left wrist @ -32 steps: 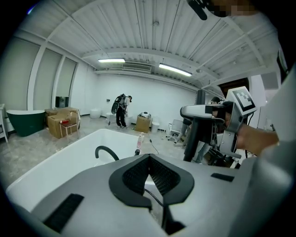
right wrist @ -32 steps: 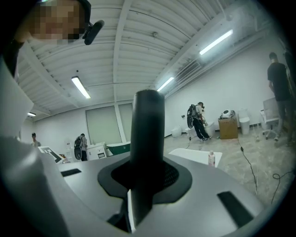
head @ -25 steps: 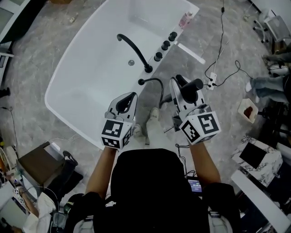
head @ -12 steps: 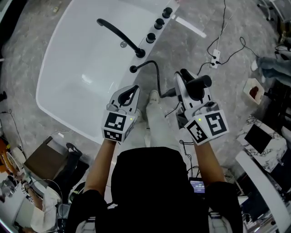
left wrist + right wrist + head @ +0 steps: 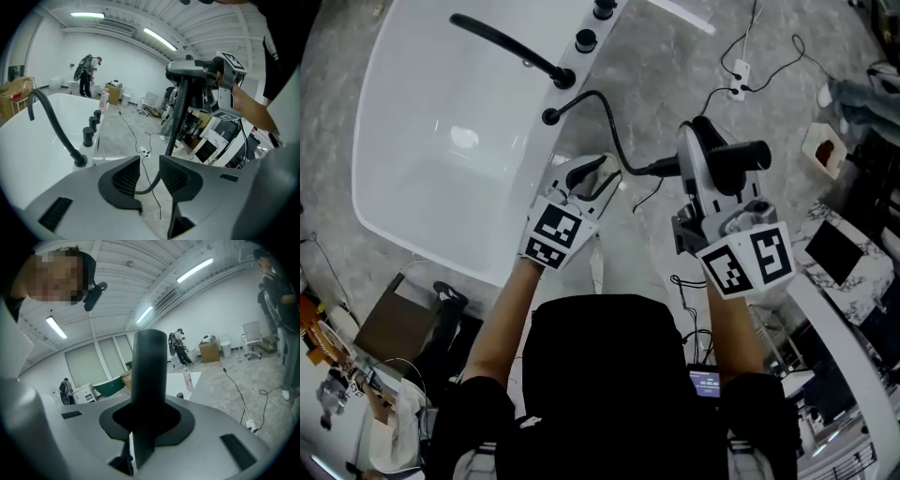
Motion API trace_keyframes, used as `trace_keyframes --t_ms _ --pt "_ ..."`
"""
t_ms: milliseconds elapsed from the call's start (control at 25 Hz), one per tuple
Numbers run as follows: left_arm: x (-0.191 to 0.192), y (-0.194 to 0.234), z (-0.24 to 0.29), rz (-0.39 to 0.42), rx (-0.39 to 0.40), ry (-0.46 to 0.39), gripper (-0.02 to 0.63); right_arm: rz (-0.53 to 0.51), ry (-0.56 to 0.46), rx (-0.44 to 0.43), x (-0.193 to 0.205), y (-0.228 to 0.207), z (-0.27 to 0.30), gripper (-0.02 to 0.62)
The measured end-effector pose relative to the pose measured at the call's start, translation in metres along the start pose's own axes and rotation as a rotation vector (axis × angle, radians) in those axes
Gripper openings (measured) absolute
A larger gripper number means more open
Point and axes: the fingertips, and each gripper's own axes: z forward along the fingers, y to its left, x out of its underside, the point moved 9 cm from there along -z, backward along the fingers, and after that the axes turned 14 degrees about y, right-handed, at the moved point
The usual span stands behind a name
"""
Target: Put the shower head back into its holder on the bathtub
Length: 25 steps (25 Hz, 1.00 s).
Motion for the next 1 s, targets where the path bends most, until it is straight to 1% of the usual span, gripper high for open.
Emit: trace_keyframes --t_ms 120,200,280,440,680,840,1000 --pt "0.001 -0.012 0.018 0.048 0.054 0.025 0.141 0.047 -0.029 0.019 0.001 -0.007 -0.012 0.08" --pt "0.001 -0.018 0.03 0.082 0.09 0.041 0.165 0.078 -0.049 0.026 0.002 -0.011 -0.018 0.08" --pt "-0.002 -0.024 0.04 0.118 0.112 0.055 0.175 0.106 -0.066 0.038 0.003 -0.015 -0.025 0.08" --pt "-0.007 -0.037 0.058 0.144 0.15 0.064 0.184 0.148 -0.101 0.064 0.005 -0.027 -0.044 0.08" --pt "-0.011 -0.054 0.085 0.197 0.191 0.096 0.192 0.201 -0.132 0.113 0.011 -0.048 -0.069 0.08" --pt "-0.013 -0.067 0.102 0.241 0.22 0.125 0.192 0.268 -0.154 0.131 0.019 -0.059 -0.082 0.08" --pt "-0.012 -0.079 0.116 0.264 0.223 0.148 0.192 0.308 -0.185 0.113 0.021 -0.072 -0.093 0.08"
